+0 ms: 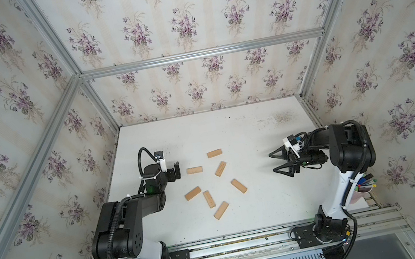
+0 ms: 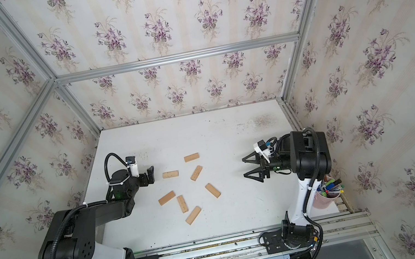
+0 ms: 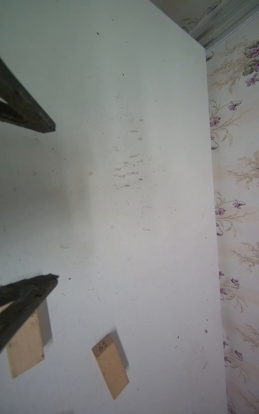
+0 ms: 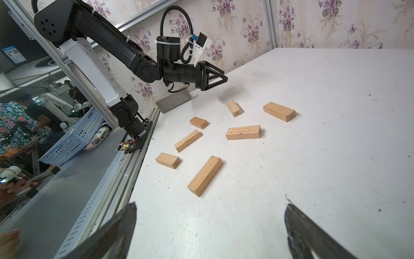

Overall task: Assemble the number 8 with building blocks
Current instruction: Move the building block to the center of the board.

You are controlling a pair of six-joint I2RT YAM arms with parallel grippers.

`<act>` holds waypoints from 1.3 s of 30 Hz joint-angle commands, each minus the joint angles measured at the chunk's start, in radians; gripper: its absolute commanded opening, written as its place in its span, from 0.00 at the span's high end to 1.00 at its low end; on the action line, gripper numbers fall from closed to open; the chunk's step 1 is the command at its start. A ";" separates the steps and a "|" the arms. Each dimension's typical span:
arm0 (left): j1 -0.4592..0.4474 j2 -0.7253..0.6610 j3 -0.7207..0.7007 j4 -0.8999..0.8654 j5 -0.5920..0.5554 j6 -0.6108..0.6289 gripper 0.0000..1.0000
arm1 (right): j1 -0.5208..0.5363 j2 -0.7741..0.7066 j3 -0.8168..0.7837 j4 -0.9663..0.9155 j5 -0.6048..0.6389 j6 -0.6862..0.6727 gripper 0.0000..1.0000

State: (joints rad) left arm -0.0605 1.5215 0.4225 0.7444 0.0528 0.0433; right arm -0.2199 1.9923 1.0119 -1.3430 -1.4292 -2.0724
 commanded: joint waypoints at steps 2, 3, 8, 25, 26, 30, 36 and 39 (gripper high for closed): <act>-0.001 -0.006 0.000 0.018 -0.007 0.007 0.01 | 0.001 0.000 0.001 -0.029 -0.032 -0.399 0.00; -0.001 -0.006 0.001 0.019 -0.006 0.006 0.01 | 0.000 0.000 0.001 -0.028 -0.032 -0.399 0.00; -0.001 -0.007 0.001 0.019 -0.006 0.007 0.01 | 0.000 0.001 0.002 -0.029 -0.032 -0.399 0.00; -0.032 -0.054 0.059 -0.104 -0.027 0.043 0.01 | 0.001 0.000 0.001 -0.028 -0.032 -0.399 0.00; -0.039 -0.089 0.122 -0.253 -0.027 0.051 0.01 | 0.000 -0.001 0.001 -0.029 -0.032 -0.399 0.00; -0.126 -0.140 0.331 -0.562 -0.042 0.092 0.01 | 0.001 0.002 0.001 -0.028 -0.032 -0.399 0.00; -0.335 0.094 0.580 -0.831 -0.169 0.156 0.01 | -0.001 0.000 0.002 -0.029 -0.032 -0.399 0.00; -0.435 0.184 0.676 -0.936 -0.219 0.139 0.01 | -0.002 0.000 0.000 -0.029 -0.035 -0.400 0.00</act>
State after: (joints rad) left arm -0.4377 1.6608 1.0351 -0.0086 -0.0841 0.1631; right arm -0.2211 1.9923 1.0119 -1.3434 -1.4296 -2.0724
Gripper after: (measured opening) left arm 0.992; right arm 0.998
